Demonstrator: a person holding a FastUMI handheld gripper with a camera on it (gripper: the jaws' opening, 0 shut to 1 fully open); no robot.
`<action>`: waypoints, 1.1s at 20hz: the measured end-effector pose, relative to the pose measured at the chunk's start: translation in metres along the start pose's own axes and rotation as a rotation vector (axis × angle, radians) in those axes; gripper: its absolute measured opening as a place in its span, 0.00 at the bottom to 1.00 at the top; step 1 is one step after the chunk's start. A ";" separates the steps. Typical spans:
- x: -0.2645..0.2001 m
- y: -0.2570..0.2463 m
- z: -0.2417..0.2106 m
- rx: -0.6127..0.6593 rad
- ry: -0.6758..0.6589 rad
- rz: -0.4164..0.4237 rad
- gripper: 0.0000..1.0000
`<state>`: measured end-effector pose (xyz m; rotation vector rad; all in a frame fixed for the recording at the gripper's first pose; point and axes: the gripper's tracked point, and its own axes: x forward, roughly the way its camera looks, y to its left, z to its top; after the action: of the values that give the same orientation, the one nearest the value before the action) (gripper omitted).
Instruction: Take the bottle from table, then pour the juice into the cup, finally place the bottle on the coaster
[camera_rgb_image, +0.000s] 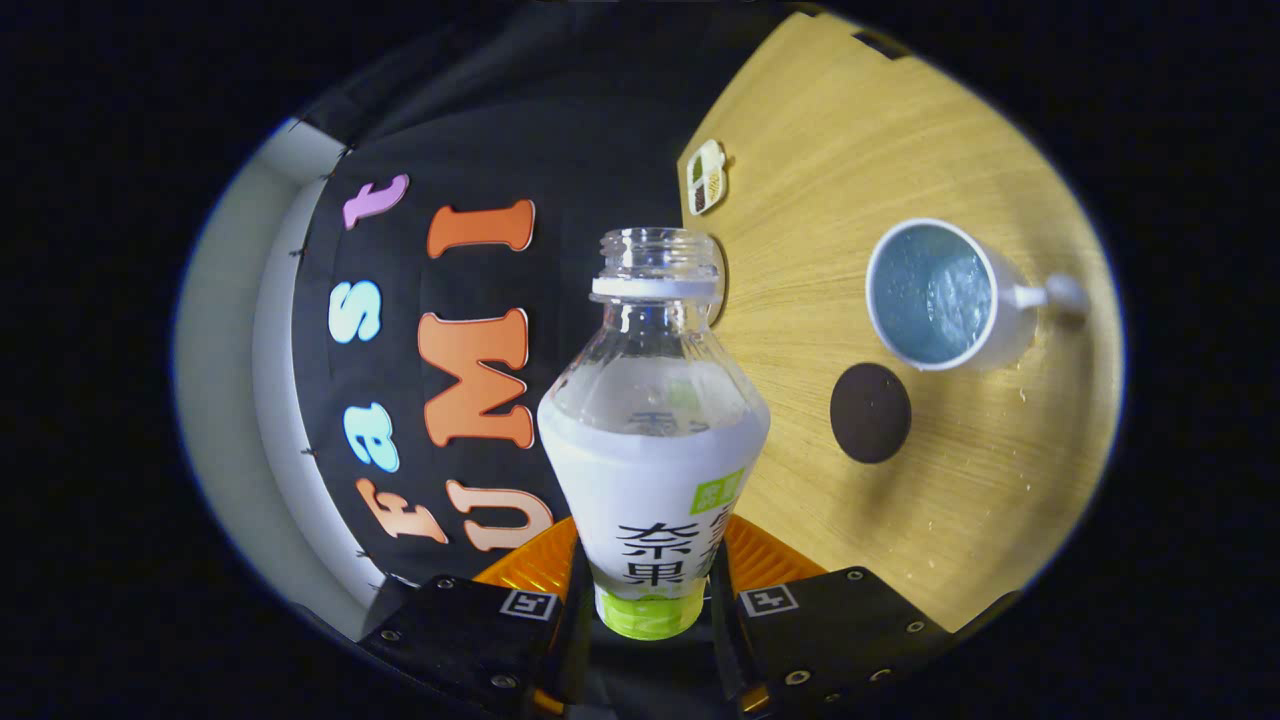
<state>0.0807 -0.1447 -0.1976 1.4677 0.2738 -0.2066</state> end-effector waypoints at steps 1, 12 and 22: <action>0.000 -0.002 0.005 -0.060 -0.020 -0.017 0.52; 0.003 0.017 0.054 -0.958 -0.199 -0.208 0.52; 0.064 -0.020 0.043 -1.332 -0.216 -0.325 0.52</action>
<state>0.1383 -0.1877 -0.2327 0.0738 0.3641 -0.3464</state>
